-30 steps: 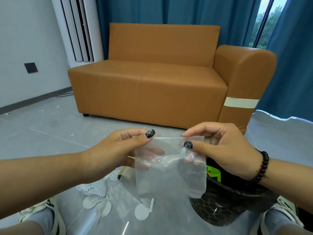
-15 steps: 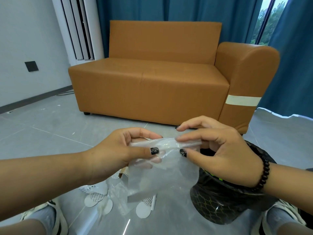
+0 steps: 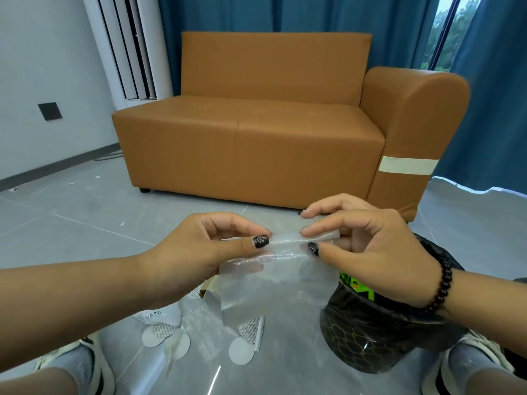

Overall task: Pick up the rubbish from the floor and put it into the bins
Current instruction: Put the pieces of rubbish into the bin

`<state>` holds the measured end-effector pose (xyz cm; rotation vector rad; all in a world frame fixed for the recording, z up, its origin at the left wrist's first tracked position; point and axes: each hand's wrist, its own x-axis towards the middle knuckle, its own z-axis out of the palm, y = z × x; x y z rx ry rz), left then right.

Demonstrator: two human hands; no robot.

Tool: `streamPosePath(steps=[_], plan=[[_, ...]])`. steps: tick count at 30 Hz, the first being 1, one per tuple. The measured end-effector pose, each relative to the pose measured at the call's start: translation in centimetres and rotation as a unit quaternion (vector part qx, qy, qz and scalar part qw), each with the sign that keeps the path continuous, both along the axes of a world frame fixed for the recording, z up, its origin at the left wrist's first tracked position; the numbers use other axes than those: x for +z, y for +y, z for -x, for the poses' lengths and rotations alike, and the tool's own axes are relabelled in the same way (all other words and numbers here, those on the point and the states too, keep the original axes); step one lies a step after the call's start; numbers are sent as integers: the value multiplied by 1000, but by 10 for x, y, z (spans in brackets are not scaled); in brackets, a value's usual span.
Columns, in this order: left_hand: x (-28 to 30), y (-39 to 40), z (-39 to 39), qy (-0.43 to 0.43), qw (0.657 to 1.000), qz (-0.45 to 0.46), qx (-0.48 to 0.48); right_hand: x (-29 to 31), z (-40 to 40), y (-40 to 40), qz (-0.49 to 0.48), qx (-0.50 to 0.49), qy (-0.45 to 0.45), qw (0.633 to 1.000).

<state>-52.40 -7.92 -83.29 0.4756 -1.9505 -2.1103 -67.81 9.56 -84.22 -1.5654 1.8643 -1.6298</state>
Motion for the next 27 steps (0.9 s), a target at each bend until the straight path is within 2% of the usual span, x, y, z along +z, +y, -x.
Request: streamPosePath(steps=[5,8,13,16,19,23,27], plan=[[-3,-1,1,20,1000,5,12,6,-3,0,-51,15,-120,991],[-4,-2,2,7,1000,7,14,5,-2,0,-90,-15,-94,991],[-4,0,3,-40,999,-33,-17,3,0,-1,-19,-16,-69,997],[-4,1,4,-55,998,-19,-29,3,0,-2,-7,-19,-58,998],[-6,1,5,-47,999,6,-14,8,-3,0,-24,-11,-74,997],[-6,-1,5,-33,999,32,0,7,-4,-1,-61,11,-171,983],[-6,2,7,-59,998,4,-23,3,-2,-1,-66,-12,-142,988]])
